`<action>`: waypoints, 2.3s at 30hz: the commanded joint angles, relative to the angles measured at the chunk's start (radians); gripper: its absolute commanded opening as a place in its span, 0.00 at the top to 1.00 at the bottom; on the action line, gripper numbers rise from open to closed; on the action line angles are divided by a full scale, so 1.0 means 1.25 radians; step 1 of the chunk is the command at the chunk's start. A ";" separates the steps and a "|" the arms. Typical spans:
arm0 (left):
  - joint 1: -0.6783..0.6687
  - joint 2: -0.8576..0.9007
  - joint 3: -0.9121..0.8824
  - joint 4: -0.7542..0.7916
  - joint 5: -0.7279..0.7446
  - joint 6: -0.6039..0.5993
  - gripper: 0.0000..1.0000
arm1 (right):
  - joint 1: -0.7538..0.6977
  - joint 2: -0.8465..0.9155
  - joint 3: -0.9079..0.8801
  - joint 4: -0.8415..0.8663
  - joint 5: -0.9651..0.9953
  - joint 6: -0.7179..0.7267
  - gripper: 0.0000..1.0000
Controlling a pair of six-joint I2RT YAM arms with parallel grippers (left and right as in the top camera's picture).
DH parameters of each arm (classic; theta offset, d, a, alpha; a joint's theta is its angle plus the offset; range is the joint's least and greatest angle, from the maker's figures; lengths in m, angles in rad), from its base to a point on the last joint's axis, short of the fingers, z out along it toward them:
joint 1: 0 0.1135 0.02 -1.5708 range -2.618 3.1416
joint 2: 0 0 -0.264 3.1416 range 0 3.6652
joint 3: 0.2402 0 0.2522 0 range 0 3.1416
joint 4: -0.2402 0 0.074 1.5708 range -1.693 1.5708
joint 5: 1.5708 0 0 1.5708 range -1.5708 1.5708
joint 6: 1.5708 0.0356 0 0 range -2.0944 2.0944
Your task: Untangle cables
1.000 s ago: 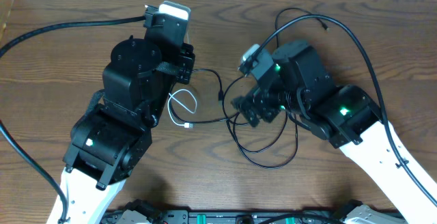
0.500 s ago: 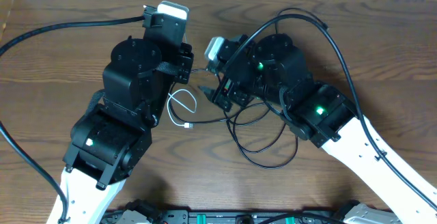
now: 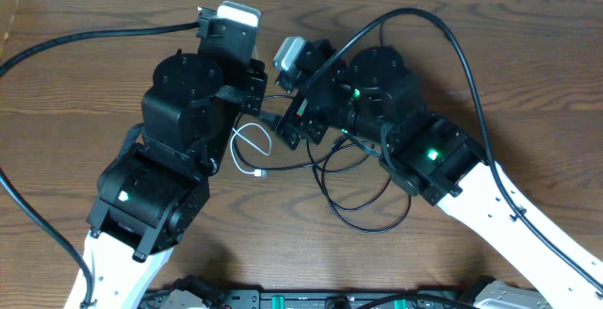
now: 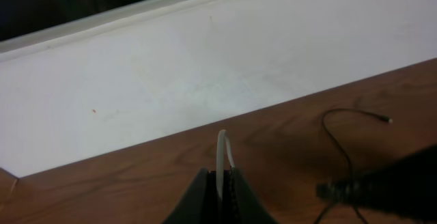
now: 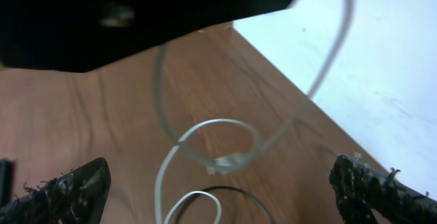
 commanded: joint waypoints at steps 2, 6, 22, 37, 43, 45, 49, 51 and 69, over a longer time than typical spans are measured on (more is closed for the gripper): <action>0.004 -0.006 0.014 0.021 0.044 -0.043 0.92 | 0.012 0.016 0.003 0.005 -0.035 0.012 0.01; 0.004 -0.007 0.014 0.026 0.051 -0.092 0.93 | 0.012 0.025 0.003 0.005 -0.035 0.011 0.01; 0.003 -0.071 0.014 0.021 0.113 -0.319 0.93 | 0.009 0.027 0.003 0.062 -0.001 0.011 0.01; 0.003 -0.078 0.014 -0.001 0.198 -0.650 0.93 | 0.009 0.027 0.003 0.089 0.011 0.012 0.13; 0.003 -0.078 0.014 -0.001 0.212 -0.658 0.93 | 0.009 0.027 0.003 0.094 0.011 0.012 0.99; 0.003 -0.078 0.014 0.000 0.211 -0.657 0.92 | 0.009 0.026 0.003 0.093 0.011 0.015 0.99; 0.004 -0.078 0.014 -0.001 0.190 -0.648 0.47 | 0.009 0.026 0.003 0.084 0.081 0.049 0.99; 0.004 -0.078 0.014 -0.004 0.161 -0.605 0.27 | 0.009 0.025 0.003 0.071 0.130 0.054 0.99; 0.004 -0.073 0.013 -0.228 -0.148 -0.452 0.05 | -0.395 -0.170 0.003 0.055 0.438 0.045 0.99</action>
